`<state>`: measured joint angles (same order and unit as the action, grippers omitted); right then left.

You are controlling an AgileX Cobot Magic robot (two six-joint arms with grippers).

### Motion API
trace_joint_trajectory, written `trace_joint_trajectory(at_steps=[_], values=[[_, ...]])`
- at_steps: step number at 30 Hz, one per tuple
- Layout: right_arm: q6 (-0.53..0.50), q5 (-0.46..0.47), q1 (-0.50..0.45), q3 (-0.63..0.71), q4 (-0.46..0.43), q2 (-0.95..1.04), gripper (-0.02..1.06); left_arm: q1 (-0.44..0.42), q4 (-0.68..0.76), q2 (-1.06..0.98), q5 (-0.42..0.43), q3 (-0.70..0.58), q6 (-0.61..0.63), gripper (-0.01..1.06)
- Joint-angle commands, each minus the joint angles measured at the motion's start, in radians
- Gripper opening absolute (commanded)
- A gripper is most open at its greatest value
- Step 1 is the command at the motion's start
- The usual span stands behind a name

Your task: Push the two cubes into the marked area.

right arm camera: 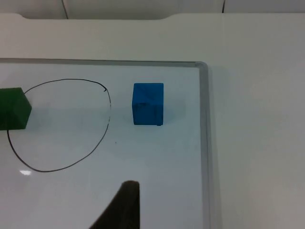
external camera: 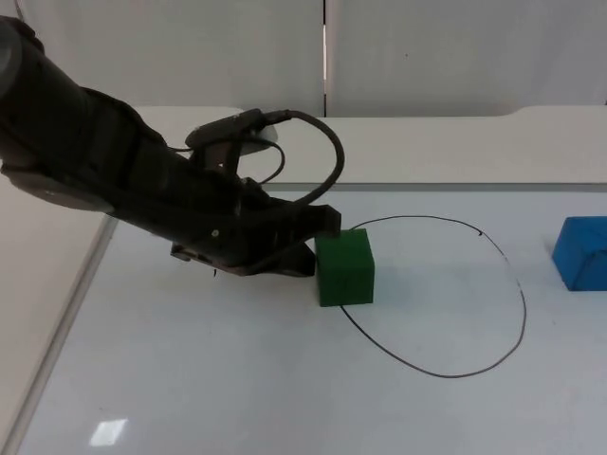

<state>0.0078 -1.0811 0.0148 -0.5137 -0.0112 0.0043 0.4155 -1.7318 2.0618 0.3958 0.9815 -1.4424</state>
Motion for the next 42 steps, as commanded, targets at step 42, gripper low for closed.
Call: trace_joint_trajectory(at_steps=[42], values=[[0.003,0.002,-0.005,-0.001,-0.002,-0.004,1.05,0.085,-0.013,0.015,0.011,0.052,-0.019,0.00]])
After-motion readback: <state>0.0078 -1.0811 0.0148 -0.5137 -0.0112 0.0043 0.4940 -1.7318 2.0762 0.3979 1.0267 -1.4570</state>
